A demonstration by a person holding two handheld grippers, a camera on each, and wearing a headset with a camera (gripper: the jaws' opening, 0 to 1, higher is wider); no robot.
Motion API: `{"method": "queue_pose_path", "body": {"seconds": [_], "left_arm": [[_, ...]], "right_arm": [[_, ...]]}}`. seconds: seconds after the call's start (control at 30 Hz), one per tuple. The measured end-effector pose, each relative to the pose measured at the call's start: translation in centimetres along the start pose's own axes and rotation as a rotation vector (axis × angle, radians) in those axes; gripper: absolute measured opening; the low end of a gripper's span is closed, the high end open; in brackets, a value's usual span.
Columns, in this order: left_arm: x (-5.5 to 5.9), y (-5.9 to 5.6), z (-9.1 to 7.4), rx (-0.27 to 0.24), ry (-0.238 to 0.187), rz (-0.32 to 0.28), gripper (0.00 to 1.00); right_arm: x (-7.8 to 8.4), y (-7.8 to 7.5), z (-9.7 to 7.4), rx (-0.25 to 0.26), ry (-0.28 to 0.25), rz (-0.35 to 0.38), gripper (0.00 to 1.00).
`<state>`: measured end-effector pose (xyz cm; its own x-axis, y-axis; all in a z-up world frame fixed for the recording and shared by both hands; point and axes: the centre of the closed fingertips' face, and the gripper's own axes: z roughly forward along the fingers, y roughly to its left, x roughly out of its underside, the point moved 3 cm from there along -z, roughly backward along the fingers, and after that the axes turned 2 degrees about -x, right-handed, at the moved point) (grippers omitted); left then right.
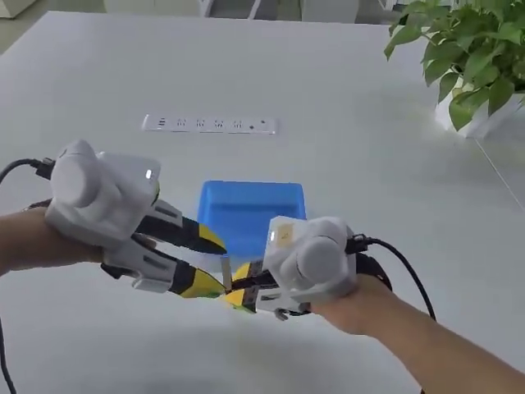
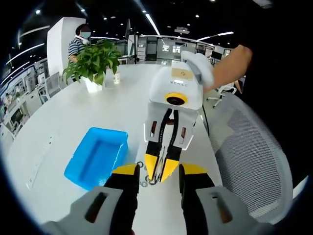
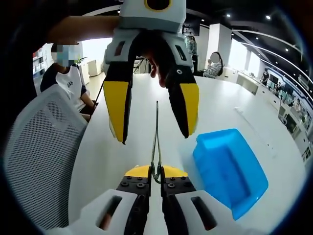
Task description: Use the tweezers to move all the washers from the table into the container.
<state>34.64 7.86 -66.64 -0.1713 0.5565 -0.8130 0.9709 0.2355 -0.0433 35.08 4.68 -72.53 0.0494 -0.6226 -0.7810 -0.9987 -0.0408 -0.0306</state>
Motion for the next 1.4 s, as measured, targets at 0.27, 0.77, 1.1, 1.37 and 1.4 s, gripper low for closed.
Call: {"method": "queue_pose_path", "body": {"seconds": [0.27,0.77,1.1,1.37,1.4], "left_arm": [[0.8,0.6,-1.3,-0.096,-0.025,-0.077,0.61],[0.3,0.9,-3.0,-0.223,-0.107,-0.107,0.78],[0.3,1.4,-3.8,-0.272,-0.12,-0.105,0.91],[0.4,1.6,-3.9,-0.283,-0.122,-0.113,0.97],[0.4,1.6,-3.9,-0.283,-0.121,-0.113,0.97]], "right_arm": [[-1.7,-0.7,-1.4,-0.002,-0.014,-0.015,0.07],[-4.2,-3.5,-3.6,0.026,-0.043,-0.031,0.08],[-4.6,-7.0,-4.6,0.078,-0.063,-0.038,0.08],[-3.7,-9.8,-4.3,0.107,-0.069,-0.06,0.08],[-3.6,-10.0,-4.3,0.108,-0.068,-0.06,0.08]]}}
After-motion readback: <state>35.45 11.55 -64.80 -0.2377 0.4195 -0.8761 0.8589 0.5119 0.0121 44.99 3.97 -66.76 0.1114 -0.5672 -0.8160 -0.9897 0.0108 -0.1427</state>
